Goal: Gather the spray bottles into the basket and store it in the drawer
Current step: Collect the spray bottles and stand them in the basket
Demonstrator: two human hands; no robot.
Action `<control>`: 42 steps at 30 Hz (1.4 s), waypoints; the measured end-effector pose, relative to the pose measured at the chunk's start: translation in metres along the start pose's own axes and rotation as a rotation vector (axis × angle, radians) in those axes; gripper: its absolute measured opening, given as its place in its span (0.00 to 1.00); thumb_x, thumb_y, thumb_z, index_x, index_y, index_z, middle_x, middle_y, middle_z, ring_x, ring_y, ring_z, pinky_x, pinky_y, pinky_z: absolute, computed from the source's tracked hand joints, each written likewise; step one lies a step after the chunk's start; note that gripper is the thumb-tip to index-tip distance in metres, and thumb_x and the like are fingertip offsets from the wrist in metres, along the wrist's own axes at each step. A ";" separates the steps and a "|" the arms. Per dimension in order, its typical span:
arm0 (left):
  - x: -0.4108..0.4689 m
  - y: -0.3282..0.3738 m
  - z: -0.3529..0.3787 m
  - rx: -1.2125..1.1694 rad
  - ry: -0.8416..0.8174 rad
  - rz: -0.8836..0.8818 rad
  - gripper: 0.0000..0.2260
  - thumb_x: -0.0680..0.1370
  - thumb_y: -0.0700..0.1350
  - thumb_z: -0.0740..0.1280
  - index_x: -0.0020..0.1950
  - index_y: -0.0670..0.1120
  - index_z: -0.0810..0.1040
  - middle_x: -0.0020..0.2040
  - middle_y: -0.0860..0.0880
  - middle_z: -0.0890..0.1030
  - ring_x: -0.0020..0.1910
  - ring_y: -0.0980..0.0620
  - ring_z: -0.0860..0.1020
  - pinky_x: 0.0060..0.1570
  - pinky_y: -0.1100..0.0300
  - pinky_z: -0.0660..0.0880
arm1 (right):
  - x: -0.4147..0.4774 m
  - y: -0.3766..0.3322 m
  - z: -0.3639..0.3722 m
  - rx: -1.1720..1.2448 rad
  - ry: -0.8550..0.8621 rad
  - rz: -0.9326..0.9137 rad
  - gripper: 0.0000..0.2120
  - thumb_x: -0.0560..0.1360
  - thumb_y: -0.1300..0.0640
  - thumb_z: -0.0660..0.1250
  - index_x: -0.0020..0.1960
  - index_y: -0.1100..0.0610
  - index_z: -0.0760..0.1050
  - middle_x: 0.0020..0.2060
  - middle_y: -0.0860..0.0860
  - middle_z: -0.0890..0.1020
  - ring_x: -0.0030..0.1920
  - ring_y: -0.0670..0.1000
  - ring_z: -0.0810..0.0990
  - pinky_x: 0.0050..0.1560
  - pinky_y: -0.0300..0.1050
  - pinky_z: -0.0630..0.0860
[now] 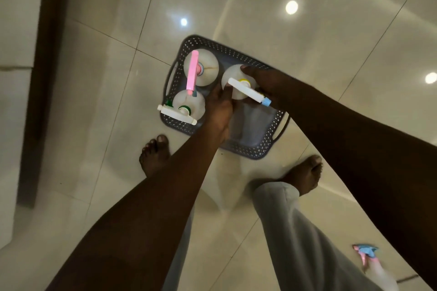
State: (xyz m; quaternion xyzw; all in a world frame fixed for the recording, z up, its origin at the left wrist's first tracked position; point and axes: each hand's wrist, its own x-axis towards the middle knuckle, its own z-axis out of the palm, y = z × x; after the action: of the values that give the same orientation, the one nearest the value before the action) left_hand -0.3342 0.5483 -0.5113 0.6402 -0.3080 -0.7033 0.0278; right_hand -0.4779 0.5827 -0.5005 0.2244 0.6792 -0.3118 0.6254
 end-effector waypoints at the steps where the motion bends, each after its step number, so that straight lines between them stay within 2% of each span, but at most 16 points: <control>1: 0.003 0.000 0.001 -0.015 0.008 -0.004 0.13 0.81 0.49 0.68 0.65 0.48 0.83 0.56 0.48 0.88 0.58 0.47 0.85 0.65 0.45 0.80 | 0.001 -0.001 0.001 0.008 -0.015 0.001 0.28 0.79 0.47 0.74 0.73 0.61 0.75 0.64 0.64 0.81 0.50 0.59 0.82 0.47 0.58 0.84; 5: 0.007 0.000 0.003 -0.060 0.007 -0.020 0.15 0.85 0.45 0.65 0.71 0.44 0.79 0.53 0.50 0.86 0.53 0.51 0.84 0.55 0.54 0.81 | 0.006 -0.001 0.001 -0.001 -0.039 0.018 0.27 0.79 0.45 0.74 0.71 0.58 0.76 0.66 0.63 0.82 0.52 0.58 0.83 0.62 0.64 0.83; 8: 0.002 0.002 0.005 -0.143 -0.018 -0.039 0.17 0.87 0.43 0.61 0.75 0.42 0.75 0.63 0.42 0.83 0.59 0.47 0.82 0.62 0.51 0.80 | 0.004 0.002 -0.001 -0.024 -0.046 0.029 0.28 0.79 0.42 0.72 0.72 0.56 0.75 0.58 0.61 0.80 0.47 0.57 0.81 0.58 0.58 0.83; 9: -0.004 0.002 0.006 -0.185 -0.022 -0.065 0.17 0.87 0.43 0.59 0.75 0.42 0.74 0.63 0.41 0.83 0.57 0.47 0.82 0.59 0.53 0.80 | 0.000 0.005 -0.002 -0.041 -0.039 0.028 0.26 0.80 0.40 0.71 0.69 0.56 0.76 0.55 0.61 0.79 0.47 0.58 0.79 0.58 0.58 0.81; 12: -0.029 0.000 0.008 -0.213 -0.012 -0.179 0.15 0.86 0.40 0.57 0.72 0.43 0.75 0.50 0.44 0.83 0.44 0.51 0.78 0.43 0.60 0.77 | -0.025 0.016 -0.010 -0.054 0.030 0.022 0.18 0.81 0.37 0.66 0.52 0.52 0.75 0.47 0.58 0.80 0.42 0.56 0.80 0.53 0.54 0.79; 13: -0.043 -0.001 0.009 -0.188 -0.008 -0.225 0.17 0.86 0.40 0.57 0.74 0.42 0.73 0.53 0.43 0.81 0.45 0.50 0.78 0.45 0.58 0.77 | -0.037 0.022 -0.014 -0.035 0.059 0.013 0.17 0.81 0.37 0.65 0.49 0.51 0.74 0.45 0.56 0.80 0.42 0.55 0.80 0.51 0.52 0.78; 15: -0.076 -0.002 0.008 -0.099 -0.030 -0.309 0.17 0.86 0.41 0.58 0.74 0.42 0.73 0.61 0.42 0.79 0.56 0.44 0.80 0.59 0.50 0.78 | -0.070 0.039 -0.027 0.016 0.126 -0.022 0.14 0.83 0.41 0.66 0.48 0.50 0.76 0.43 0.53 0.81 0.41 0.52 0.79 0.45 0.48 0.78; 18: -0.135 0.003 0.000 0.208 -0.124 -0.306 0.14 0.86 0.44 0.59 0.71 0.47 0.75 0.71 0.42 0.79 0.69 0.41 0.78 0.72 0.46 0.73 | -0.129 0.070 -0.046 0.150 0.176 -0.090 0.09 0.85 0.51 0.66 0.47 0.51 0.77 0.36 0.50 0.83 0.40 0.51 0.78 0.40 0.44 0.78; 22: -0.216 0.024 -0.019 0.580 -0.325 -0.130 0.19 0.85 0.49 0.61 0.76 0.48 0.73 0.74 0.44 0.77 0.72 0.42 0.75 0.74 0.40 0.71 | -0.221 0.117 -0.055 0.159 0.403 -0.251 0.07 0.82 0.48 0.69 0.49 0.50 0.82 0.48 0.53 0.86 0.48 0.52 0.83 0.50 0.51 0.80; 26: -0.270 0.042 -0.019 0.767 -0.417 0.010 0.18 0.85 0.49 0.62 0.75 0.49 0.74 0.70 0.44 0.79 0.69 0.42 0.77 0.72 0.42 0.74 | -0.292 0.165 -0.054 0.136 0.548 -0.319 0.12 0.82 0.50 0.68 0.58 0.56 0.85 0.50 0.51 0.85 0.52 0.52 0.82 0.58 0.53 0.81; 29: -0.304 0.035 -0.005 0.869 -0.450 0.064 0.18 0.85 0.50 0.62 0.75 0.50 0.73 0.72 0.46 0.78 0.70 0.45 0.76 0.73 0.43 0.73 | -0.327 0.210 -0.057 0.060 0.635 -0.344 0.15 0.83 0.49 0.67 0.64 0.56 0.84 0.58 0.50 0.87 0.57 0.49 0.83 0.60 0.41 0.79; 31: -0.323 0.018 0.008 0.901 -0.481 0.100 0.18 0.85 0.50 0.63 0.75 0.51 0.73 0.72 0.47 0.78 0.70 0.46 0.76 0.73 0.43 0.73 | -0.342 0.244 -0.061 0.066 0.669 -0.332 0.16 0.83 0.47 0.67 0.66 0.53 0.83 0.64 0.48 0.85 0.63 0.49 0.82 0.58 0.33 0.75; 34: -0.355 -0.030 0.033 0.976 -0.553 0.125 0.18 0.85 0.49 0.64 0.75 0.50 0.73 0.70 0.48 0.78 0.69 0.47 0.77 0.73 0.44 0.73 | -0.354 0.309 -0.079 0.115 0.760 -0.330 0.17 0.83 0.48 0.68 0.69 0.54 0.81 0.68 0.50 0.82 0.69 0.51 0.80 0.69 0.44 0.75; 36: -0.372 -0.065 0.044 1.033 -0.587 0.110 0.18 0.85 0.49 0.65 0.75 0.50 0.73 0.69 0.49 0.78 0.68 0.48 0.77 0.73 0.44 0.73 | -0.358 0.350 -0.092 0.157 0.808 -0.323 0.18 0.83 0.49 0.68 0.71 0.54 0.79 0.71 0.50 0.80 0.72 0.50 0.77 0.73 0.42 0.71; 39: -0.397 -0.129 0.059 1.119 -0.623 0.098 0.19 0.84 0.49 0.65 0.75 0.50 0.73 0.69 0.49 0.79 0.69 0.48 0.77 0.73 0.43 0.73 | -0.359 0.423 -0.122 0.249 0.885 -0.283 0.19 0.83 0.49 0.68 0.72 0.54 0.78 0.73 0.50 0.78 0.74 0.49 0.74 0.71 0.35 0.65; 42: -0.416 -0.188 0.069 1.202 -0.640 0.078 0.19 0.84 0.49 0.66 0.75 0.51 0.74 0.69 0.49 0.79 0.70 0.48 0.77 0.73 0.43 0.73 | -0.357 0.493 -0.155 0.325 0.945 -0.242 0.21 0.83 0.49 0.68 0.74 0.53 0.76 0.74 0.50 0.76 0.75 0.49 0.73 0.72 0.39 0.67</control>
State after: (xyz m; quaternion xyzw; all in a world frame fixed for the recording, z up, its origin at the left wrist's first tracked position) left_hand -0.2564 0.9081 -0.2326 0.2933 -0.6611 -0.5632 -0.3997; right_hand -0.2039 1.0698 -0.2136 0.3550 0.8516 -0.3477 0.1666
